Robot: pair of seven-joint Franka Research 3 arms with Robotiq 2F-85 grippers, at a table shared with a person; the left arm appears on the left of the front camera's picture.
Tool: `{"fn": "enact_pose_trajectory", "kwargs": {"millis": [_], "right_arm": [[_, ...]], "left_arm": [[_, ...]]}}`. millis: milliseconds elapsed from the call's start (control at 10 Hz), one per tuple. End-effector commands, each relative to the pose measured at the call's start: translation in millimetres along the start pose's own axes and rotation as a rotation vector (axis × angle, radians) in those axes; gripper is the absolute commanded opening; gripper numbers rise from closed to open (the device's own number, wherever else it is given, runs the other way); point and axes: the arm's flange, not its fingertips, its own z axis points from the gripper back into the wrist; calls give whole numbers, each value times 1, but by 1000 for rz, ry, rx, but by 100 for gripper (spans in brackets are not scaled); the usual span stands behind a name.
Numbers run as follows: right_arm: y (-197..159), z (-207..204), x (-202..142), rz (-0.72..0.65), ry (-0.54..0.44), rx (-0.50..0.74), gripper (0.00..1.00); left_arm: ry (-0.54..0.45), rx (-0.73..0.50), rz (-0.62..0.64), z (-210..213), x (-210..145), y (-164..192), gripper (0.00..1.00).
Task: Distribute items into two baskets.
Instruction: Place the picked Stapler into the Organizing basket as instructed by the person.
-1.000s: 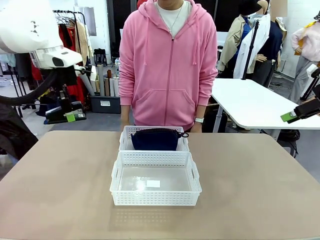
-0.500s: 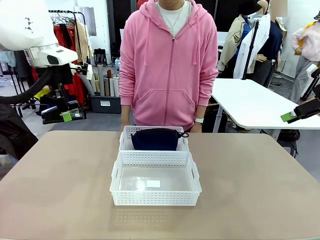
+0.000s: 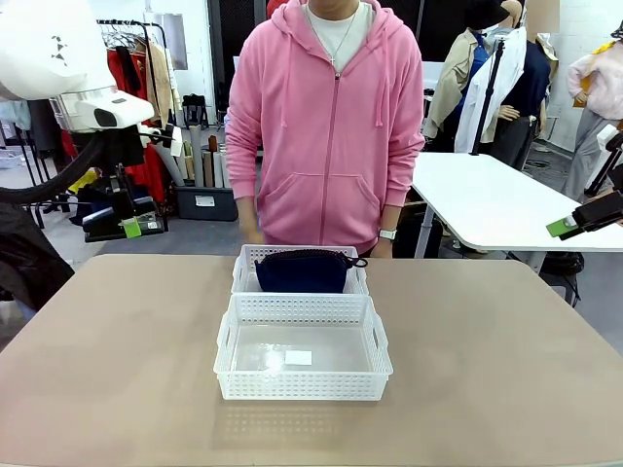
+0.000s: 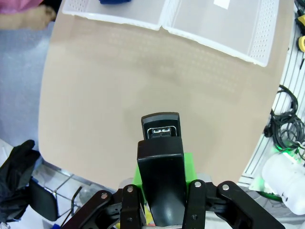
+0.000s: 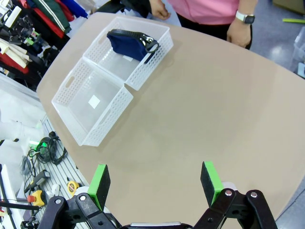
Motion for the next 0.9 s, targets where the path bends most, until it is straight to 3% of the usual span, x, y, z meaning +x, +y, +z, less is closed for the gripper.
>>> {"fn": "enact_pose_trajectory", "kwargs": {"millis": [0, 800], "right_arm": [[0, 2, 1, -1, 1, -3, 100], [0, 2, 1, -1, 1, -3, 100]], "left_arm": [[-1, 9, 5, 3, -1, 1, 0], [-1, 9, 5, 3, -1, 1, 0]]}}
